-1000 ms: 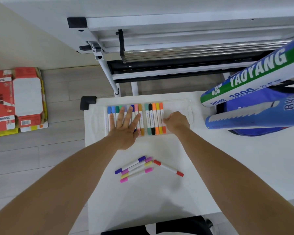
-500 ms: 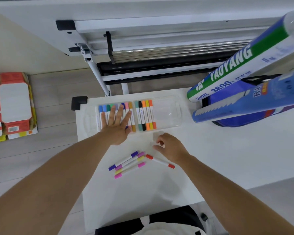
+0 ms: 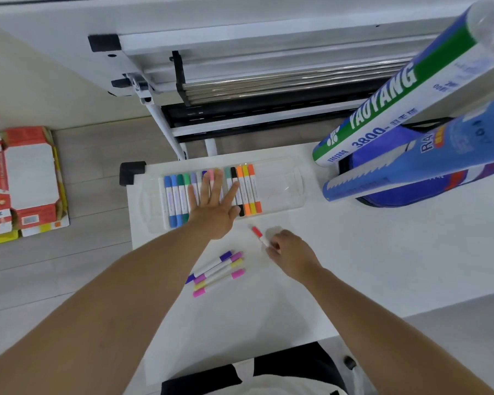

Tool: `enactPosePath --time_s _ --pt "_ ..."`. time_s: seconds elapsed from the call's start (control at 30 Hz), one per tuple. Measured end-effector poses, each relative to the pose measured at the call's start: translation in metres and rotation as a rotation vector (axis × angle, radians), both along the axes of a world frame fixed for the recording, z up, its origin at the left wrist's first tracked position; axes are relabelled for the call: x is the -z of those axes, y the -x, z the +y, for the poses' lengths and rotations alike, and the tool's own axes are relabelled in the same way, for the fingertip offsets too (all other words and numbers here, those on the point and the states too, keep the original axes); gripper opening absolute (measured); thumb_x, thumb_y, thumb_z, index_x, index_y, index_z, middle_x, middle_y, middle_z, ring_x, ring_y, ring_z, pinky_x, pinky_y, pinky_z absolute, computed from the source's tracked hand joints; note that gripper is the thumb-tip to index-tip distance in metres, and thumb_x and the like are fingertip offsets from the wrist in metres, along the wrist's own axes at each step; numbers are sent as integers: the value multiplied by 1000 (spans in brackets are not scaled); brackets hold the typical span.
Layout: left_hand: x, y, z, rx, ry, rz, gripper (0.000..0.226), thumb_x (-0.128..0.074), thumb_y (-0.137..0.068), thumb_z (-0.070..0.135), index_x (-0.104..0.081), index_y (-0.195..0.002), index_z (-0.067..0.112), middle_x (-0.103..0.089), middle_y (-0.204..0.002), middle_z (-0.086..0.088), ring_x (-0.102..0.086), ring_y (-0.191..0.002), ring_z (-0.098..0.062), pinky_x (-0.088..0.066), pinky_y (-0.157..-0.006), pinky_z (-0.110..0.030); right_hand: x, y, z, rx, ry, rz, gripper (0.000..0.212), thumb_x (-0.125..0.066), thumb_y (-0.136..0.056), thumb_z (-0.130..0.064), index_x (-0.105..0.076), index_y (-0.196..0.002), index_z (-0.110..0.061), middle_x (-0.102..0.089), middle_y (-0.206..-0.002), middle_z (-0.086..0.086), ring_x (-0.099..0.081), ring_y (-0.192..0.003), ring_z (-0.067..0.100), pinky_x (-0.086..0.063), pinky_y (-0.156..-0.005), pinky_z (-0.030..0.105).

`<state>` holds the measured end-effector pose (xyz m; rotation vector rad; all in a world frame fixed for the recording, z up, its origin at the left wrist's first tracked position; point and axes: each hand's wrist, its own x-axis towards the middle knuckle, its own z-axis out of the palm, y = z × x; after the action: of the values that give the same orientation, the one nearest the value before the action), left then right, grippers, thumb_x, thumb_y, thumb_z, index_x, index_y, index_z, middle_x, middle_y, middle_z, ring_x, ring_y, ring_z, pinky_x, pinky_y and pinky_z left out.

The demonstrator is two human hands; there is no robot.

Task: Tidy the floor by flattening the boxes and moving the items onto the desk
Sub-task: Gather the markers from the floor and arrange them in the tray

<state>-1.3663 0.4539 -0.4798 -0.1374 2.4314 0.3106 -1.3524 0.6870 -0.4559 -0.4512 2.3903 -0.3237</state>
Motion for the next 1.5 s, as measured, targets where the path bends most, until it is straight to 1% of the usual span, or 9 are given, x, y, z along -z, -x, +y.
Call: enactPosePath --time_s 0.17,0.37,0.53,0.67,0.77,0.87,0.97,1.37,1.5 --pt "0 6 1 7 12 -73 66 -11 -103 58 37 -145 40 59 -142 0 52 -132 -29 20 -113 -63 -4 53 -10 234 157 -7 26 -50 -97 -29 -64 -85 -10 -63 -85 4 -61 -77 22 -48 -70 32" --pt "0 9 1 2 20 -119 66 -10 -102 59 39 -143 41 60 -141 0 53 -131 -29 20 -113 -64 -1 96 -22 359 210 -66 26 -44 -102 -26 -65 -99 -11 -65 -89 1 -59 -77 15 -39 -60 14" --pt "-1 12 0 7 14 -160 67 -10 -102 60 39 -143 42 61 -140 0 54 -130 -29 21 -112 -63 11 113 -32 335 139 -59 27 -44 -103 -31 -64 -104 -13 -64 -96 0 -61 -81 16 -41 -58 14" --pt "-3 14 0 14 19 -183 67 -10 -101 61 39 -142 42 61 -140 0 54 -129 -29 23 -112 -62 18 121 -40 295 78 9 27 -42 -103 -30 -65 -101 -14 -67 -97 3 -62 -84 17 -48 -73 21" --pt "-4 14 1 15 24 -182 67 -10 -101 61 40 -142 42 62 -138 1 55 -129 -28 24 -111 -61 18 121 -47 260 3 67 29 -40 -103 -33 -62 -94 -15 -65 -90 2 -60 -79 15 -49 -72 22" --pt "-4 14 2 8 26 -188 67 -9 -101 61 39 -142 42 62 -138 1 55 -129 -29 25 -111 -61 17 115 -51 211 -8 98 40 -42 -98 -51 -61 -81 -20 -62 -75 -4 -60 -72 13 -49 -69 24" --pt "-4 14 2 1 30 -190 66 -8 -101 61 39 -142 42 62 -138 1 55 -129 -29 25 -111 -62 17 111 -54 156 -42 129 47 -45 -91 -65 -64 -82 -22 -64 -75 -7 -60 -71 12 -51 -71 27" --pt "0 13 1 -1 16 -171 66 -9 -101 60 39 -142 42 62 -138 1 55 -128 -29 26 -110 -62 20 120 -67 286 -43 81 35 -51 -95 -49 -61 -78 -21 -61 -71 -4 -61 -66 14 -57 -72 32" --pt "1 12 0 2 8 -162 66 -10 -102 60 38 -143 42 62 -138 2 55 -129 -29 24 -110 -63 20 124 -69 304 -43 48 32 -54 -94 -49 -62 -85 -20 -64 -79 -3 -62 -66 13 -51 -64 23"
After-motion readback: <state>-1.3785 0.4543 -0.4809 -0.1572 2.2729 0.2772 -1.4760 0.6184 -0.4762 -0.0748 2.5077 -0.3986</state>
